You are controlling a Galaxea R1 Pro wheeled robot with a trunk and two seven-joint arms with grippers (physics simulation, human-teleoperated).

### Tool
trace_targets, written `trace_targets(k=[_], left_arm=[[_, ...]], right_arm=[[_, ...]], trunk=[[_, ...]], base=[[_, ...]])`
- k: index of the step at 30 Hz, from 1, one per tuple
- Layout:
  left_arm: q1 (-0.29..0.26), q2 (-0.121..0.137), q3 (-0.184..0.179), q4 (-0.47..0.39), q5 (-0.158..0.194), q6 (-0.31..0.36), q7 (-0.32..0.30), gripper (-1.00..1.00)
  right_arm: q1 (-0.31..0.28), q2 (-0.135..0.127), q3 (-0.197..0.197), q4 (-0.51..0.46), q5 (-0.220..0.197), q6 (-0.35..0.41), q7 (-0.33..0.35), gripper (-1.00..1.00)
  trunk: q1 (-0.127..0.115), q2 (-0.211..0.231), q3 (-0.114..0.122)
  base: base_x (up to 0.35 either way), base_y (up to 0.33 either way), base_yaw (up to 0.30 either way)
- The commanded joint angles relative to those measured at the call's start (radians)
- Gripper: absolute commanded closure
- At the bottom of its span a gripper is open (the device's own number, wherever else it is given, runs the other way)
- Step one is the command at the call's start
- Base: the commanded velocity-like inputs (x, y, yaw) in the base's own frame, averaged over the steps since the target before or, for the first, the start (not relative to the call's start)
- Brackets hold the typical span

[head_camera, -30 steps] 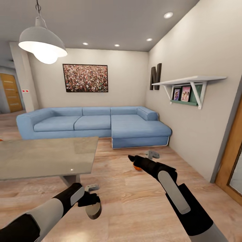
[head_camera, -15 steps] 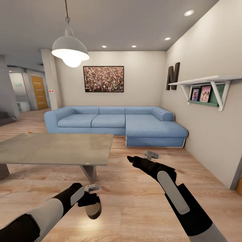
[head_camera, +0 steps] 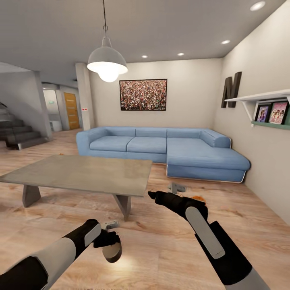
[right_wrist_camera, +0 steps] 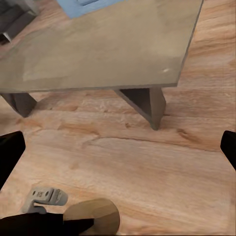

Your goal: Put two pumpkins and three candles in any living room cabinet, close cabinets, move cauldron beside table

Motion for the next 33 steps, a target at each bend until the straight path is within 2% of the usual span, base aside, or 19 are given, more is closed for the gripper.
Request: trace_targets(k=[1, 7, 18, 33], left_arm=[[-0.001, 0.001, -0.004, -0.002, 0.007, 0.003, 0.003, 1.00], [-0.001, 0.002, -0.003, -0.001, 0.007, 0.003, 0.003, 1.00], [-0.001, 0.009, -0.001, -0.001, 0.008, 0.001, -0.001, 1.00], [-0.001, 0.010, -0.001, -0.001, 0.009, 0.001, -0.001, 1.00]], right_arm=[[-0.001, -0.001, 0.011, -0.002, -0.011, 0.023, -0.009, -1.00], [-0.001, 0.012, 0.024, -0.004, -0.012, 0.065, -0.007, -1.00], [-0.002, 0.018, 0.027, -0.005, -0.013, 0.071, -0.007, -1.00], [-0.002, 0.018, 0.044, -0.005, -0.013, 0.072, -0.007, -1.00]], trunk=[[0.000, -0.001, -0.001], [0.000, -0.001, 0.001], [0.000, -0.001, 0.005], [0.000, -0.001, 0.011]], base=[[0.000, 0.000, 0.289], [0.000, 0.000, 0.289], [0.010, 0.020, 0.289], [0.089, 0.209, 0.289]])
